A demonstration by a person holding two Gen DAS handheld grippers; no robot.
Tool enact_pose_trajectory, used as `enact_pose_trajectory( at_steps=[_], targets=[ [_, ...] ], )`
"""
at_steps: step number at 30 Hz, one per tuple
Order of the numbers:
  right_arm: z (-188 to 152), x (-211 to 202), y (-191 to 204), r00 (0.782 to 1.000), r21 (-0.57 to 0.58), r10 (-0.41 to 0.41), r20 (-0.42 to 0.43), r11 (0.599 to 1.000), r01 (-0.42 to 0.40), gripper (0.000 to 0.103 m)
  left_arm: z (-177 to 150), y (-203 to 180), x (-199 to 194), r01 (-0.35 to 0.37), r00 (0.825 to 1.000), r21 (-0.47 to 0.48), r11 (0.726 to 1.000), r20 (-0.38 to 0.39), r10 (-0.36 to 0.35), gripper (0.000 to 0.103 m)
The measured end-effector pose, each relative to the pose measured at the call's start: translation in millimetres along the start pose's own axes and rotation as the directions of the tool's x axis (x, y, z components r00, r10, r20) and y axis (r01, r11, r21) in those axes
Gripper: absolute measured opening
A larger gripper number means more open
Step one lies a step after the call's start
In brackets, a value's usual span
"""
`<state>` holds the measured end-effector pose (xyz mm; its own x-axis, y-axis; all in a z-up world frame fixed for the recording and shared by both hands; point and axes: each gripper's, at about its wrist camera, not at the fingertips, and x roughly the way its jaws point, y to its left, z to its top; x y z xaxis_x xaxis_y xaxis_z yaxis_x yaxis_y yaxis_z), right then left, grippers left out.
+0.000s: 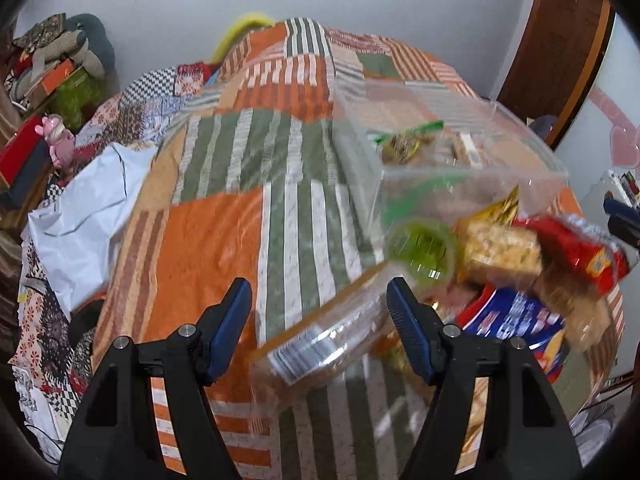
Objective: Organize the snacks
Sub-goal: 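Grasp the gold cracker tube with left tool while right tool grasps the red snack packet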
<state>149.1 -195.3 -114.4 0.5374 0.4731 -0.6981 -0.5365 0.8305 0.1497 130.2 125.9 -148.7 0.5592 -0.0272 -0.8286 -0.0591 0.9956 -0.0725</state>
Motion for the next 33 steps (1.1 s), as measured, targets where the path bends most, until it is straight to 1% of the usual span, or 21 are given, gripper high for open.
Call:
enact_pose_trajectory(
  at_steps=[1, 2, 3, 5, 6, 7, 9, 12, 15, 17, 19, 20, 24, 26, 28, 31, 33],
  targets=[
    [0.4, 1.8, 2.2, 1.000, -0.006, -0.002, -0.002, 1.000, 0.002, 0.056, -3.3, 0.2, 3.7, 0.006, 1.000, 0.002, 1.000, -0.012, -0.006, 0.071],
    [2.6, 5.6, 6.1, 1.000, -0.020, -0.002, -0.006, 1.000, 0.002, 0.056, -5.8, 0.7, 6.3, 0.034, 0.999, -0.006, 0.999, -0.018, -0.034, 0.075],
    [4.3, 8.0, 9.0, 1.000, -0.029, 0.002, -0.010, 1.000, -0.002, 0.056, -6.7, 0.7, 7.4, 0.046, 0.999, -0.013, 0.999, -0.021, -0.046, 0.077],
    [6.9, 11.2, 17.2, 1.000, -0.048, 0.014, -0.017, 0.999, -0.015, 0.057, -7.6, -0.4, 10.1, 0.065, 0.998, -0.019, 0.998, -0.026, -0.065, 0.077],
    [6.5, 11.1, 19.4, 1.000, -0.054, 0.017, -0.017, 0.998, -0.018, 0.060, -7.4, -1.3, 11.4, 0.070, 0.997, -0.016, 0.997, -0.027, -0.071, 0.077],
    [8.4, 12.9, 23.0, 1.000, -0.062, 0.016, -0.015, 0.998, -0.017, 0.066, -7.5, -3.0, 13.7, 0.078, 0.996, -0.013, 0.997, -0.031, -0.079, 0.077],
    [12.1, 17.3, 32.8, 1.000, -0.091, 0.008, -0.013, 0.996, -0.009, 0.073, -6.8, -7.4, 18.5, 0.091, 0.995, -0.006, 0.996, -0.047, -0.091, 0.077],
    [11.8, 26.5, 40.9, 0.999, -0.134, -0.007, -0.041, 0.991, 0.001, 0.073, -10.3, -14.6, 22.8, 0.065, 0.997, 0.027, 0.998, -0.051, -0.064, 0.077],
    [4.5, 35.0, 44.6, 0.997, -0.170, -0.041, -0.068, 0.985, 0.029, 0.073, -13.8, -13.2, 20.7, 0.064, 0.997, 0.019, 0.998, -0.040, -0.063, 0.077],
    [0.9, 33.8, 40.3, 0.996, -0.162, -0.050, -0.070, 0.986, 0.038, 0.073, -16.6, -9.6, 17.7, 0.065, 0.997, -0.001, 0.998, -0.037, -0.065, 0.073],
    [-1.5, 28.4, 33.7, 0.996, -0.130, -0.048, -0.069, 0.991, 0.039, 0.073, -20.0, -4.6, 14.3, 0.065, 0.997, -0.022, 0.998, -0.036, -0.066, 0.067],
    [-3.6, 24.8, 27.8, 0.996, -0.108, -0.047, -0.072, 0.993, 0.039, 0.073, -21.9, -2.1, 11.8, 0.065, 0.997, -0.031, 0.997, -0.033, -0.066, 0.063],
    [-11.9, 16.0, 14.8, 0.995, -0.076, -0.063, -0.080, 0.996, 0.057, 0.073, -28.5, 3.3, 3.9, 0.057, 0.998, -0.046, 0.997, -0.031, -0.059, 0.051],
    [-15.6, 14.3, 11.9, 0.994, -0.071, -0.073, -0.087, 0.995, 0.067, 0.073, -32.7, 4.1, -0.2, 0.062, 0.997, -0.056, 0.997, -0.033, -0.064, 0.049],
    [-18.5, 13.9, 11.0, 0.992, -0.078, -0.091, -0.091, 0.993, 0.084, 0.073, -35.3, 3.0, -3.0, 0.078, 0.996, -0.058, 0.995, -0.039, -0.081, 0.049],
    [-19.9, 9.7, 10.8, 0.994, -0.074, -0.080, -0.078, 0.994, 0.074, 0.073, -40.6, -1.3, -7.2, 0.100, 0.993, -0.054, 0.994, -0.050, -0.103, 0.049],
    [-16.7, 8.6, 11.6, 0.995, -0.078, -0.074, -0.068, 0.995, 0.069, 0.073, -43.2, -4.2, -7.0, 0.100, 0.993, -0.050, 0.994, -0.059, -0.103, 0.049]
  ],
)
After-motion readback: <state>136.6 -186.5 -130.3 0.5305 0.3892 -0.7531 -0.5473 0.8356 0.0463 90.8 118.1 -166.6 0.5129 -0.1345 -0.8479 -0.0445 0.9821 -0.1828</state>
